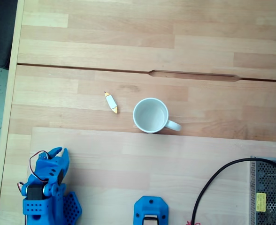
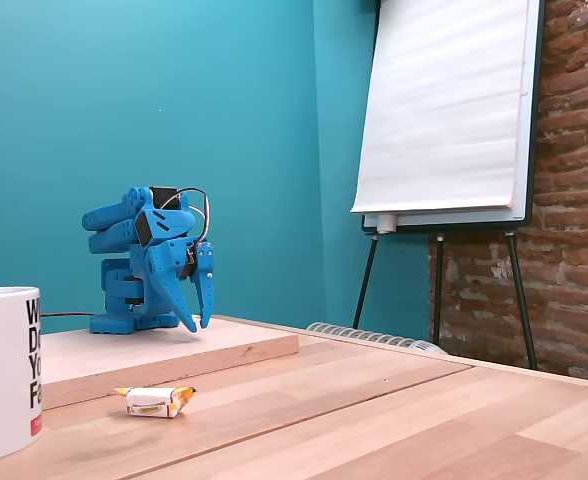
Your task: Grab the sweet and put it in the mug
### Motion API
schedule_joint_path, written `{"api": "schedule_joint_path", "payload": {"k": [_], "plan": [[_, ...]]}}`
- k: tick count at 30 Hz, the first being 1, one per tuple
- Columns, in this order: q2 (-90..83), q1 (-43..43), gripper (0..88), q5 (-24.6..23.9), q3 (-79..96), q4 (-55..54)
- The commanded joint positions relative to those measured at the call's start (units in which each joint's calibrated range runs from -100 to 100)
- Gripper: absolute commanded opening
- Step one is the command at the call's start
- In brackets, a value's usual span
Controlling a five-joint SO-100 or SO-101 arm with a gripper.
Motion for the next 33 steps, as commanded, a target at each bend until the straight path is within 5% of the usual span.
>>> {"api": "schedule_joint_path", "payload": {"k": [1, 11, 33], "plan": [[0.2, -0.5, 3.2, 0.0, 0.9, 0.0], [3.4, 0.2, 3.2, -0.5, -11.5, -0.4], [66.0, 2.7, 3.2, 0.1, -53.6, -0.3]]}}
